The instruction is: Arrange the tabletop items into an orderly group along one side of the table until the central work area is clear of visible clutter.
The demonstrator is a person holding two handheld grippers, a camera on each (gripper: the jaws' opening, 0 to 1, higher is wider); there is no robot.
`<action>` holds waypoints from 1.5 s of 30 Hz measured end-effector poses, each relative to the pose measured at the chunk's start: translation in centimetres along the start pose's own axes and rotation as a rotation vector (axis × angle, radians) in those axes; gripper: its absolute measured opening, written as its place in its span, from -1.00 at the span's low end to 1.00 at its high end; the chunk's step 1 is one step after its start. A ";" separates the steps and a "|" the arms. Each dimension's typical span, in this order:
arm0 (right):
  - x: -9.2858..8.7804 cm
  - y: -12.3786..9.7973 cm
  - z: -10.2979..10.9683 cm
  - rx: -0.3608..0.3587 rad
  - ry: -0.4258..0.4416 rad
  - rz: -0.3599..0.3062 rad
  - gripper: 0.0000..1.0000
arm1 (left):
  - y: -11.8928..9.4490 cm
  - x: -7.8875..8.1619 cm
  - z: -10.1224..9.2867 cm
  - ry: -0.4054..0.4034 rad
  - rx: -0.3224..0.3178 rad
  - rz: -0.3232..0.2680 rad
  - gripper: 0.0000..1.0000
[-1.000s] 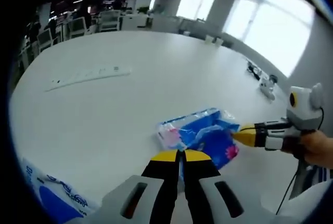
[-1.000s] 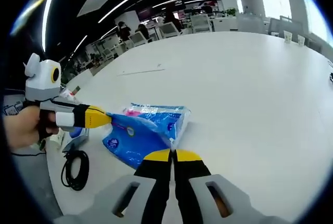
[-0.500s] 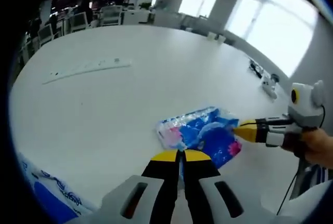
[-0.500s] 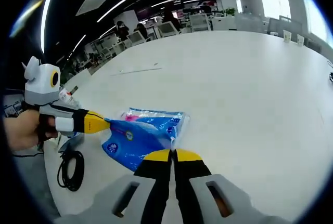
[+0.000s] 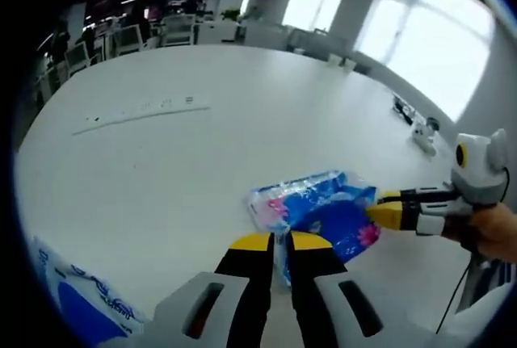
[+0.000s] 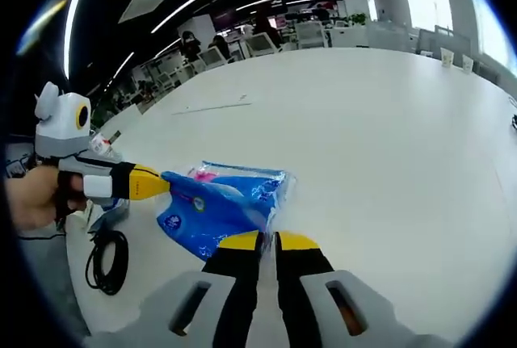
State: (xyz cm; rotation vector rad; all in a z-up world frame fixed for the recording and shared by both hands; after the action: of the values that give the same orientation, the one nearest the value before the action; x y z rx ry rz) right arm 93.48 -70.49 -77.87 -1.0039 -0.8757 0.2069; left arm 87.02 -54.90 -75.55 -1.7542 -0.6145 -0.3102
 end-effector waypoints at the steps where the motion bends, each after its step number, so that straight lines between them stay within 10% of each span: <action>1: -0.1 0.0 0.0 -0.006 -0.011 0.001 -0.69 | 0.0 0.0 0.0 0.000 0.003 -0.002 -0.77; 10: 0.8 -2.6 0.5 -0.018 -0.031 -0.092 -0.18 | -1.3 0.1 0.2 0.011 0.065 -0.062 0.48; 25: 0.7 -4.0 1.1 -0.032 -0.036 -0.108 -0.22 | -5.2 -0.6 1.3 0.000 0.097 -0.111 0.35; 45: 0.1 -2.6 6.3 0.056 -0.127 -0.050 -0.28 | -11.4 -6.8 5.2 -0.109 0.217 -0.108 0.21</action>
State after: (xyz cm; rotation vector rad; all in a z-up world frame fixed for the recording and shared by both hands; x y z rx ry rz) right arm 88.39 -67.78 -74.26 -0.9237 -1.0040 0.2537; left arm 74.52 -49.64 -71.15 -1.5394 -0.7938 -0.2141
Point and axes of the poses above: the point that each gripper's makers call its tool centre point, and the gripper's own axes: y roughly forward along the fingers, z roughly to its left, x roughly out of its top, the point moved 4 cm from there along -y, roughly backward along the fingers, and after that the axes turned 14 degrees about z, right-handed, at the moved point
